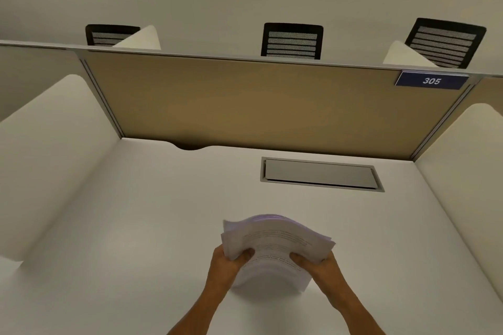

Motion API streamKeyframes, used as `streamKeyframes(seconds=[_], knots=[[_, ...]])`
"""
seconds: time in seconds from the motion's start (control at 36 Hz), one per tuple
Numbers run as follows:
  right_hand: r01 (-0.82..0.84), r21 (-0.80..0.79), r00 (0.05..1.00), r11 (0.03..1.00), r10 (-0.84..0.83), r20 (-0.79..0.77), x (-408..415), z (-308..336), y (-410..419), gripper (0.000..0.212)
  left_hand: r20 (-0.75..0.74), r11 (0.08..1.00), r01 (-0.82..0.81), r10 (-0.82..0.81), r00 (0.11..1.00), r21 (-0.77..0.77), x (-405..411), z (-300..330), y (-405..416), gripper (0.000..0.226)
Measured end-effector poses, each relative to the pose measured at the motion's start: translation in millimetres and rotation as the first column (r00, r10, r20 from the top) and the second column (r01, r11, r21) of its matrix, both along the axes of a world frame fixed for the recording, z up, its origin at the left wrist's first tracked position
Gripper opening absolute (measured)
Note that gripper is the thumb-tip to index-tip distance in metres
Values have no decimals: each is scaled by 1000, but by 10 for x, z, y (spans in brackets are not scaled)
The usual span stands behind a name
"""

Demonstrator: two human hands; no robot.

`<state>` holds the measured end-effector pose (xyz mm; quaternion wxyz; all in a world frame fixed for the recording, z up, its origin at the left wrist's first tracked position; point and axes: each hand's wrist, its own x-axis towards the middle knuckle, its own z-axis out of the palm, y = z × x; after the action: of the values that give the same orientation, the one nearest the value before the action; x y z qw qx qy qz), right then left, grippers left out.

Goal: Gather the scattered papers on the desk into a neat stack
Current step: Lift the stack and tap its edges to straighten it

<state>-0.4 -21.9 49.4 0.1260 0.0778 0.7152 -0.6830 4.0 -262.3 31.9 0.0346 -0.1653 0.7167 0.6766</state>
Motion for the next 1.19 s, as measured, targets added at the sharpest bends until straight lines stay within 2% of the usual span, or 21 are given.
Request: streamKeyframes(seconds=[0.11,0.31,0.39,0.56,0.67,0.75,0.83,0.92,1.0,1.11,1.19], knots=[[-42,48,999,998,41,26,39,-104,5,42,64,995,93,-91,994,-23,69,-158,6,30],[32,39,999,999,-32,4,0,-100,-3,40,-65,998,-53,51,997,-38,58,-143,40,27],[66,23,998,998,-66,5,-14,-115,-9,38,-103,995,-95,92,990,-23,37,-152,58,34],[42,53,998,998,-44,42,28,-216,21,47,-33,994,-22,19,999,-103,73,-280,31,27],[77,74,997,994,-78,5,6,-217,57,34,-73,992,8,-18,997,-129,78,-227,-18,31],[106,61,994,992,-105,-16,-25,-137,39,13,-125,994,-10,-4,992,-112,38,-114,-1,21],[140,49,989,989,-137,-49,-50,-66,9,12,-168,994,-75,62,984,-75,-25,-22,50,13],[156,46,986,987,-153,-67,-45,-71,-3,12,-196,996,-78,67,978,-49,-51,-32,78,21],[136,65,990,989,-134,-33,-16,-154,-26,14,-113,997,-26,18,993,-76,-30,-137,91,26],[99,108,995,989,-102,20,8,-288,-51,19,33,985,80,-76,997,-152,21,-352,69,22],[77,129,996,989,-82,38,0,-322,-70,20,80,976,101,-87,993,-193,49,-432,43,27]])
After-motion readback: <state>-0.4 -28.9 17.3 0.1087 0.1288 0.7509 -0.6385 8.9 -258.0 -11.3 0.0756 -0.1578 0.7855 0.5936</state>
